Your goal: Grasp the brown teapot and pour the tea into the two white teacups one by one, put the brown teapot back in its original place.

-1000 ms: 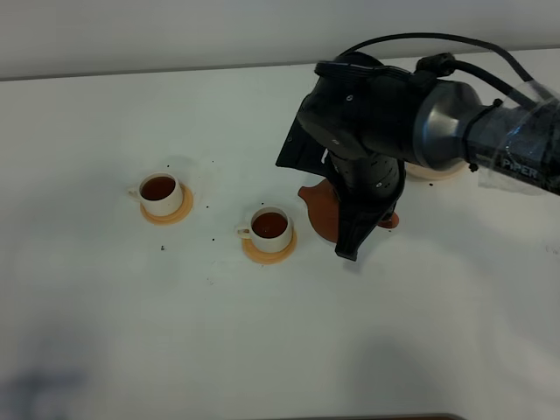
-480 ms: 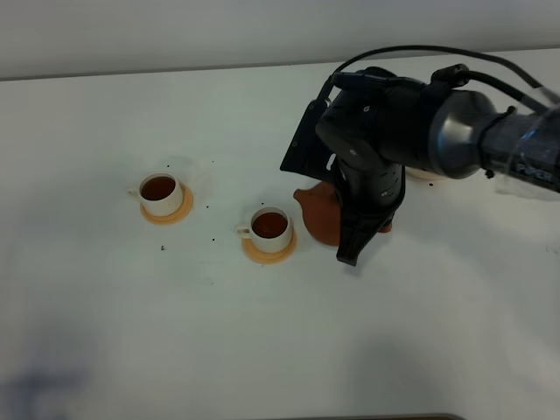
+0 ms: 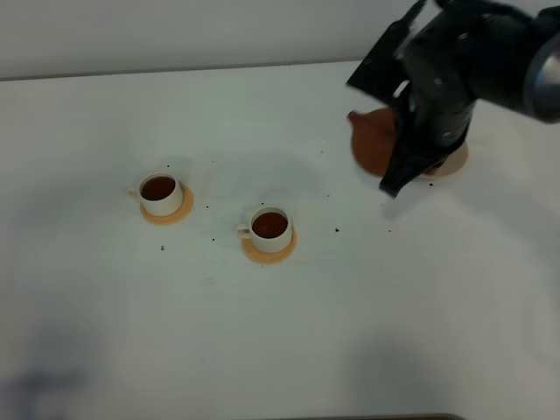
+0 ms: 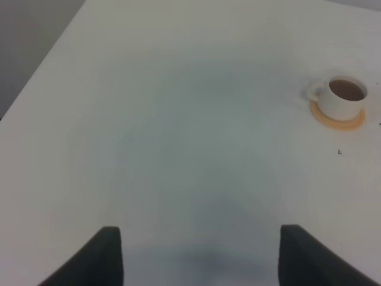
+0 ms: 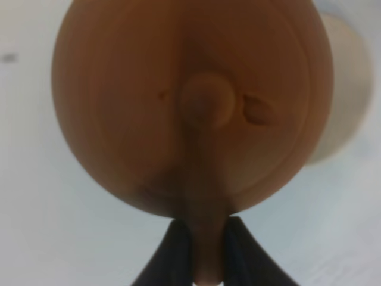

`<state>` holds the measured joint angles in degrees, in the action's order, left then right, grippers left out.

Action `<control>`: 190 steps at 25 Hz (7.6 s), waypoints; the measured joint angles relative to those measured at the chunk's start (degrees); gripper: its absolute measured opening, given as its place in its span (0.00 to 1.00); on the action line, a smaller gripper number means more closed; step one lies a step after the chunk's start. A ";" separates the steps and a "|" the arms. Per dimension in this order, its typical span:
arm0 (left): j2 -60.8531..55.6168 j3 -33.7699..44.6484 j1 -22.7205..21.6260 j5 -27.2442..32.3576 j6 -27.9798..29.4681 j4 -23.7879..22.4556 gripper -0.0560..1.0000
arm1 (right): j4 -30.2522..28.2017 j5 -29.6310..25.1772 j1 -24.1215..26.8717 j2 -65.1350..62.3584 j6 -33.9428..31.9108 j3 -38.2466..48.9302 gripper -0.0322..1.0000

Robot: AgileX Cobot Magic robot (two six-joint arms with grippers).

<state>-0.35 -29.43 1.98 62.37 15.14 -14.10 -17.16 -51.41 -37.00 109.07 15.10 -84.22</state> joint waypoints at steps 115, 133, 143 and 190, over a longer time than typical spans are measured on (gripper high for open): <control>0.00 0.00 0.00 0.00 -0.01 0.00 0.58 | 20.69 -18.41 16.72 -77.75 -11.42 49.35 0.32; 0.00 0.00 0.00 0.00 -0.01 0.00 0.58 | 18.35 -18.52 17.25 -90.83 -16.12 49.35 0.32; 0.00 0.00 0.00 0.00 -0.01 0.00 0.58 | 20.78 -17.69 36.28 -90.83 -13.89 49.64 0.29; 0.00 0.00 0.00 0.00 -0.01 0.00 0.58 | 20.93 -10.88 40.09 -108.96 -10.10 55.31 0.27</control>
<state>-0.35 -29.43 1.98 62.37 15.13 -14.10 3.77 -62.29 3.09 0.11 5.00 -28.91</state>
